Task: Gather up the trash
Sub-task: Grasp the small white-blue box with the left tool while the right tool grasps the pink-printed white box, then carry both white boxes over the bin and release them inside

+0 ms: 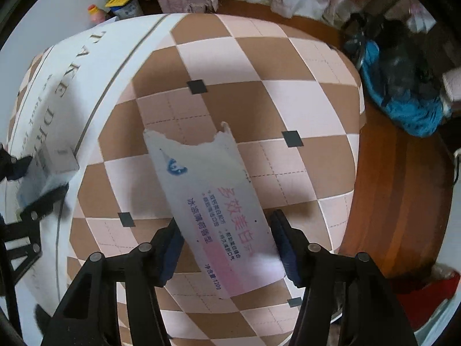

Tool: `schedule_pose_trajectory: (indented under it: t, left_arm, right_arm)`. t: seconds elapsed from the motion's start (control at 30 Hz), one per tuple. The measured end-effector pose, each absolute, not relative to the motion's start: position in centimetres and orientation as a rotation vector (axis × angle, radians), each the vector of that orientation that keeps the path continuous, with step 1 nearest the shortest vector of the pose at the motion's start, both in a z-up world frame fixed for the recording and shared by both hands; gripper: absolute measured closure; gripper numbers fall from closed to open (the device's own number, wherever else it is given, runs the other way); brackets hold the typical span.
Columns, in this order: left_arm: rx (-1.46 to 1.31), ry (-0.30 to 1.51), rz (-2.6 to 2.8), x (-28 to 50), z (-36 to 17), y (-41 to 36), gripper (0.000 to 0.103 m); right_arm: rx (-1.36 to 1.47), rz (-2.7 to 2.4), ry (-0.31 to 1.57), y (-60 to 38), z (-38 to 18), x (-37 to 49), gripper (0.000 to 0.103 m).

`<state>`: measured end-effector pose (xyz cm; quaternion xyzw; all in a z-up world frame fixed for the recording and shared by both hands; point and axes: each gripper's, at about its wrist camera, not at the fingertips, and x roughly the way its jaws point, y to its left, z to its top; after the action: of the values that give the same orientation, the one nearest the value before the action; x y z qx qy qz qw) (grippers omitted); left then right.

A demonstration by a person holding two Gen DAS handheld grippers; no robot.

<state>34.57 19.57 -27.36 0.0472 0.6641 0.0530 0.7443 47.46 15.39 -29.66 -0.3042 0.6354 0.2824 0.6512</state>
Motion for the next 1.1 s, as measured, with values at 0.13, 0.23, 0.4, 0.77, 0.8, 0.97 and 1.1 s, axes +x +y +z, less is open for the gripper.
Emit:
schedule_pose_trajectory:
  t: [0.13,0.23,0.4,0.77,0.8,0.97,1.1]
  left_arm:
    - [0.061,1.425,0.185,33.5,-26.3,18.8,0.071]
    - [0.017,1.402,0.240,32.5,-25.5,18.2,0.071]
    - [-0.061,1.328,0.347,30.6,-23.4,17.8,0.071]
    - [-0.173,1.123,0.484,26.7,-16.2,14.8,0.071]
    - [-0.183,1.102,0.484,26.5,-15.4,14.2,0.071]
    - [-0.221,1.012,0.451,26.1,-11.6,10.0,0.071]
    - [-0.242,0.961,0.385,26.5,-9.0,5.7,0.071]
  right_arm:
    - [-0.678,0.640,1.414,15.0,-29.2,46.8,0.045]
    - [-0.661,0.639,1.391,14.3,-29.1,46.0,0.046]
    - [-0.611,0.634,1.352,13.1,-27.4,43.3,0.047]
    - [-0.408,0.635,1.213,7.5,-20.1,38.9,0.047]
    - [-0.384,0.636,1.203,6.6,-19.2,38.6,0.047]
    - [-0.255,0.628,1.152,0.8,-14.8,37.7,0.047]
    - [-0.175,0.601,1.109,-4.9,-11.1,37.0,0.047]
